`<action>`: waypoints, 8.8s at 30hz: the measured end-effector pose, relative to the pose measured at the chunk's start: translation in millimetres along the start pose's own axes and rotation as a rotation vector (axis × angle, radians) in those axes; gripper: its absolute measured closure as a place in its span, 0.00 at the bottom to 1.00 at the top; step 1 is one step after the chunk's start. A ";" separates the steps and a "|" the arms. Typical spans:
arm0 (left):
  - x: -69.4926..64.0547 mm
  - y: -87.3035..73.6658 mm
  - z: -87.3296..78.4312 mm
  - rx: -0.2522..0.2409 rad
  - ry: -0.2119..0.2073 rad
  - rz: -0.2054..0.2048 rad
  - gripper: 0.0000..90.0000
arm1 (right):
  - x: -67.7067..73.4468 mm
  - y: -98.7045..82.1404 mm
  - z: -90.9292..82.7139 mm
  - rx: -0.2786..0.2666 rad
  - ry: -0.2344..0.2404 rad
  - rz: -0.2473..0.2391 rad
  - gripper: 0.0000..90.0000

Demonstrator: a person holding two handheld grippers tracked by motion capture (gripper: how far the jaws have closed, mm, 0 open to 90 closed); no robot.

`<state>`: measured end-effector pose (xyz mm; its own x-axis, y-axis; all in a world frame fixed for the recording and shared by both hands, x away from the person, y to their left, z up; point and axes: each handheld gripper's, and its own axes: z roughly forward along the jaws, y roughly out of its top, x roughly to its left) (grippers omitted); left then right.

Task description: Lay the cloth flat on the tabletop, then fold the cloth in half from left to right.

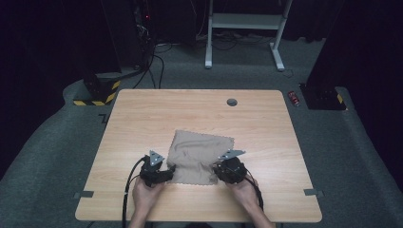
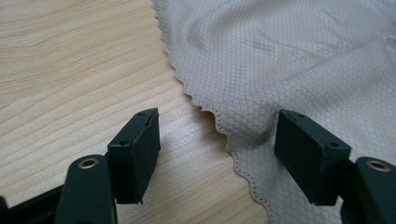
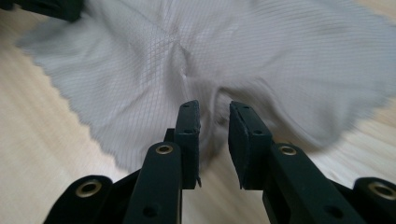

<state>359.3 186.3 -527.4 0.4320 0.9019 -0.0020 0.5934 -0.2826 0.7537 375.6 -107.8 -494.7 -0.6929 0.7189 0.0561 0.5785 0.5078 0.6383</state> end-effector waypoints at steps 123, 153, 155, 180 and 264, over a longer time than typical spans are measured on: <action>45.0 113.3 92.2 0.126 -0.057 -0.012 1.00 | -115.6 57.3 52.9 -0.022 -0.239 0.169 1.00; 40.2 90.6 51.3 0.060 -0.070 -0.022 0.59 | -94.2 45.4 26.0 -0.097 -0.177 0.109 0.81; 30.2 77.4 39.4 0.060 -0.110 0.000 0.58 | -80.4 31.5 18.5 -0.093 -0.150 0.079 0.81; -9.7 1.0 -19.0 0.110 -0.115 0.116 0.56 | -11.4 -46.4 -13.0 -0.071 -0.070 -0.059 0.75; 70.1 115.8 89.1 0.145 0.003 -0.111 0.53 | 117.0 31.4 61.0 -0.143 0.243 -0.269 0.76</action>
<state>518.8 187.7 -498.9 0.3560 0.9313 -0.0778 0.7292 -0.2247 0.6464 338.9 21.2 -514.9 -0.9033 0.4269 0.0415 0.3085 0.5794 0.7544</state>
